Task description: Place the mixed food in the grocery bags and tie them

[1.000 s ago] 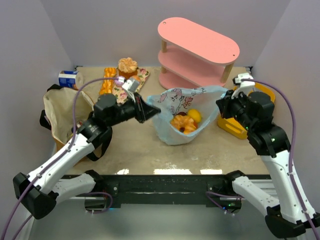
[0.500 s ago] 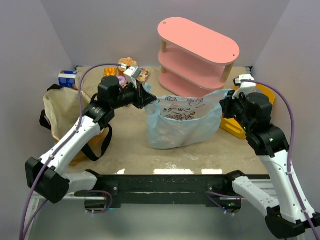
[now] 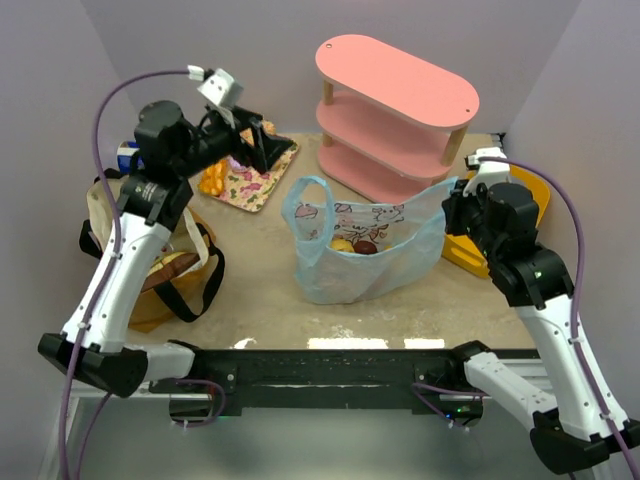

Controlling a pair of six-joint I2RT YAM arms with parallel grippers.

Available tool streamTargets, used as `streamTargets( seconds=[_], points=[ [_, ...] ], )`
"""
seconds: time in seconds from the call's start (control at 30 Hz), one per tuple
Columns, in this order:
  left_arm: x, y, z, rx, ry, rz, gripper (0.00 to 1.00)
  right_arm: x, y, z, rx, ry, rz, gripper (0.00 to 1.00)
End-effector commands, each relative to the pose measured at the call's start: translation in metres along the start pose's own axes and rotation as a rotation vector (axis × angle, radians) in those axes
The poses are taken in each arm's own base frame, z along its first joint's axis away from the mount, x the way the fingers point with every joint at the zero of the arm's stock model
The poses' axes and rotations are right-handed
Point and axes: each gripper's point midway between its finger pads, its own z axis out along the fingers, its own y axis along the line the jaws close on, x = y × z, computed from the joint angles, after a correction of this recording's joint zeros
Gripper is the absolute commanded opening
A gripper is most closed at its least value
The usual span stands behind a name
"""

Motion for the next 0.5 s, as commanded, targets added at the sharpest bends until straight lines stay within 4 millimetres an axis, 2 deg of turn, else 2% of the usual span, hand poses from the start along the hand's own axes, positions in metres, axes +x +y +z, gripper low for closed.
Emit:
streamTargets(
  seconds=[0.0, 0.03, 0.07, 0.1, 0.17, 0.2, 0.27, 0.3, 0.47],
  points=[
    [0.020, 0.088, 0.023, -0.210, 0.040, -0.120, 0.96, -0.011, -0.001, 0.003, 0.005, -0.045, -0.009, 0.00],
    [0.028, 0.114, 0.024, -0.319, 0.049, -0.152, 0.95, -0.009, 0.000, 0.004, -0.004, -0.041, -0.008, 0.00],
    [0.033, 0.131, 0.027, -0.385, 0.051, -0.187, 0.94, -0.008, 0.002, 0.005, -0.010, -0.041, -0.008, 0.00],
    [0.059, 0.159, 0.035, -0.456, 0.098, -0.228, 0.93, -0.006, 0.003, 0.007, -0.014, -0.036, -0.011, 0.00],
    [0.078, 0.187, 0.042, -0.548, 0.113, -0.268, 0.85, -0.004, 0.005, 0.009, -0.026, -0.033, -0.009, 0.00],
    [0.101, 0.205, 0.051, -0.596, 0.147, -0.280, 0.82, -0.004, 0.006, 0.009, -0.033, -0.034, -0.011, 0.00],
    [0.116, 0.221, 0.062, -0.626, 0.165, -0.281, 0.76, -0.003, 0.008, 0.010, -0.045, -0.031, -0.012, 0.00],
    [0.140, 0.232, 0.072, -0.638, 0.208, -0.289, 0.73, -0.003, 0.009, 0.011, -0.049, -0.028, -0.012, 0.00],
    [0.191, 0.257, 0.087, -0.691, 0.311, -0.270, 0.60, 0.001, 0.012, 0.015, -0.062, -0.015, -0.014, 0.00]
  ],
)
